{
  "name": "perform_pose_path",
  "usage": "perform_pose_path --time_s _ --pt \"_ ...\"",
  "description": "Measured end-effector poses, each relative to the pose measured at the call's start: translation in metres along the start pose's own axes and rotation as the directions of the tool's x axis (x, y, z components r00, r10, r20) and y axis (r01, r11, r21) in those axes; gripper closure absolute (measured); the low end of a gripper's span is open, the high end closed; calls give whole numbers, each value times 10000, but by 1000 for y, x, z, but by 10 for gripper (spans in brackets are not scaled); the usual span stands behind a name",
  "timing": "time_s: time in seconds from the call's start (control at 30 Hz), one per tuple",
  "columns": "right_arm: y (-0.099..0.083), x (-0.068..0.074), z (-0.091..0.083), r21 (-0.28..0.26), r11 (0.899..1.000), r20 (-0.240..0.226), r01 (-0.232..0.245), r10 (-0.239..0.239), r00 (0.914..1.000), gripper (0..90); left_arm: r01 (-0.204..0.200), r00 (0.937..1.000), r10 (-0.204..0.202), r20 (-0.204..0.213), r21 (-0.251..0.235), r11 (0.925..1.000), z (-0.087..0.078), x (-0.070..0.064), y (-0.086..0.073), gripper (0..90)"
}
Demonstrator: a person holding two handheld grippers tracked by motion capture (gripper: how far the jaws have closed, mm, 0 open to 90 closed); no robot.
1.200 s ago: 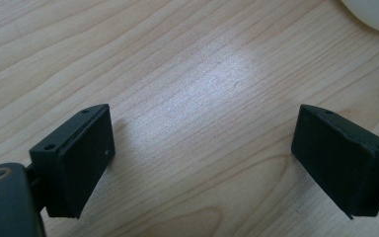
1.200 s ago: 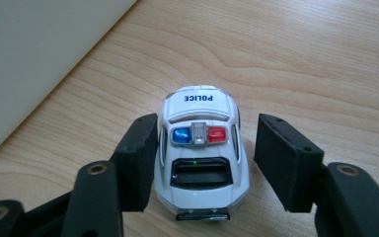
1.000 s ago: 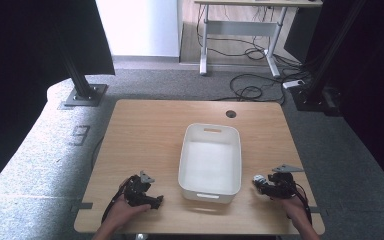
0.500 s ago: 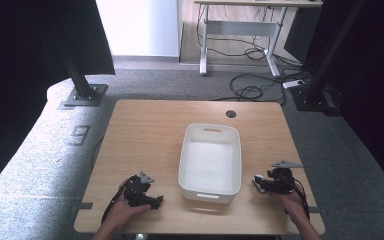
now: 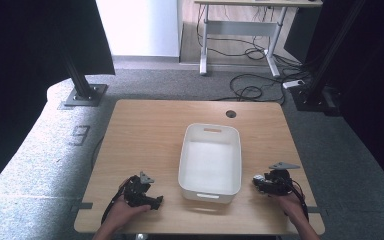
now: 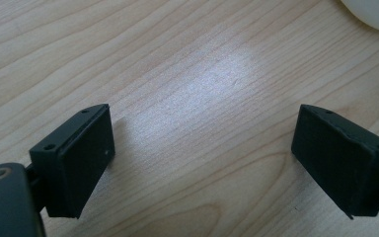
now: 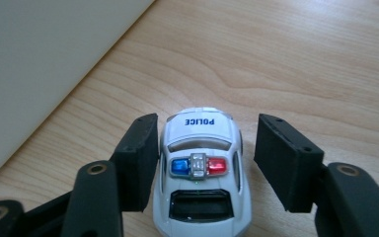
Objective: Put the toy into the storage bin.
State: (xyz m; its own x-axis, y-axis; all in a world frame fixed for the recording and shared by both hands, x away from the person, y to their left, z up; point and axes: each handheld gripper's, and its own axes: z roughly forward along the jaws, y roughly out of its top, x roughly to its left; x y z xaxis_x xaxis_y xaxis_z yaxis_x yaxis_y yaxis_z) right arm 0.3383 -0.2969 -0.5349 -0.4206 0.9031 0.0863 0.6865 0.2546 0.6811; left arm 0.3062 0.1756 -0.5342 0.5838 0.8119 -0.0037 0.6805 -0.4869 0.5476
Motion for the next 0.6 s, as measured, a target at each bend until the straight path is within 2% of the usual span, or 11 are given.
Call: perform_pose_path --time_s 0.1,0.13,0.33,0.6 --pt "0 1 1 165 9999 44 11 -12 10000 449 1 10000 -1 4 2 10000 0 0 0 97" --pt "-1 1 1 199 9998 -5 -36 36 10000 486 -7 10000 7 15 9 10000 0 0 0 97" --pt "-1 1 -1 290 9995 -20 -84 85 10000 498 -38 10000 38 32 38 10000 1 0 1 95" --pt "0 -1 -6 93 9998 -23 -193 193 9998 501 -94 9999 93 83 69 9999 3 0 4 78"
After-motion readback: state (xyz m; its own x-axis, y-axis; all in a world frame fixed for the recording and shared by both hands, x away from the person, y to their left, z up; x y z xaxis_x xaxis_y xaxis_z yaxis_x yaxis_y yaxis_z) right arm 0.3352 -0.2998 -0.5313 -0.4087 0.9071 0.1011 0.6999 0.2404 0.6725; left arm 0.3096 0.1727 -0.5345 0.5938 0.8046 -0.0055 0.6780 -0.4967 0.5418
